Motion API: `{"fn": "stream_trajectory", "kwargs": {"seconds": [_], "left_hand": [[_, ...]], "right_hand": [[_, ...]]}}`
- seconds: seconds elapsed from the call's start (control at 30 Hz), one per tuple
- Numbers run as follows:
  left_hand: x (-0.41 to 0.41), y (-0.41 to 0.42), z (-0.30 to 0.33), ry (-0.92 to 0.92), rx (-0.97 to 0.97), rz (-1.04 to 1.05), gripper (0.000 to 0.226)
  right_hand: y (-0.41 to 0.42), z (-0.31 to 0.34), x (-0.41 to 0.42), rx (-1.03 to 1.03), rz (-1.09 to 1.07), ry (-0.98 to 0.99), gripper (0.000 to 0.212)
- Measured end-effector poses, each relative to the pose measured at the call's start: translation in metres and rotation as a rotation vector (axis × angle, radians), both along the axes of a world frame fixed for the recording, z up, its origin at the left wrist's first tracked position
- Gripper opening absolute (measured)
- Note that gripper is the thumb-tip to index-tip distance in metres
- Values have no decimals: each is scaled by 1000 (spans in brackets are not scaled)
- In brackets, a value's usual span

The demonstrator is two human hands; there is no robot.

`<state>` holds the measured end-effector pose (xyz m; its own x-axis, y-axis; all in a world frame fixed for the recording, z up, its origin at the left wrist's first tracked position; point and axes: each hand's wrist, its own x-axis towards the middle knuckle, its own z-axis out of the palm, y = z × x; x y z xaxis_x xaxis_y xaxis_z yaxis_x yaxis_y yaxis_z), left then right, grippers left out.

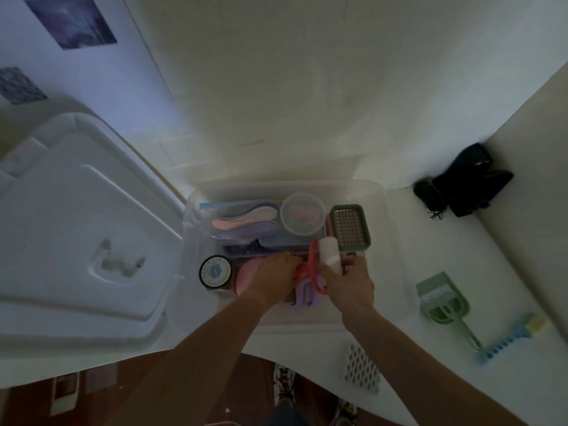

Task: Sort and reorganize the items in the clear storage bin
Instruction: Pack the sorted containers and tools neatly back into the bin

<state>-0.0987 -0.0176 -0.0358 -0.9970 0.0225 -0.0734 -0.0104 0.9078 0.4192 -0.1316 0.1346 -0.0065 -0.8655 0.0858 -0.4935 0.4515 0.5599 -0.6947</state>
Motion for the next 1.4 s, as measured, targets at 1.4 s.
{"fn": "stream_trajectory", "kwargs": {"seconds": [1.4], "left_hand": [[10,7,5,-386,887,284,18]], "right_hand": [[15,29,-9,-170,388,-10,72]]}}
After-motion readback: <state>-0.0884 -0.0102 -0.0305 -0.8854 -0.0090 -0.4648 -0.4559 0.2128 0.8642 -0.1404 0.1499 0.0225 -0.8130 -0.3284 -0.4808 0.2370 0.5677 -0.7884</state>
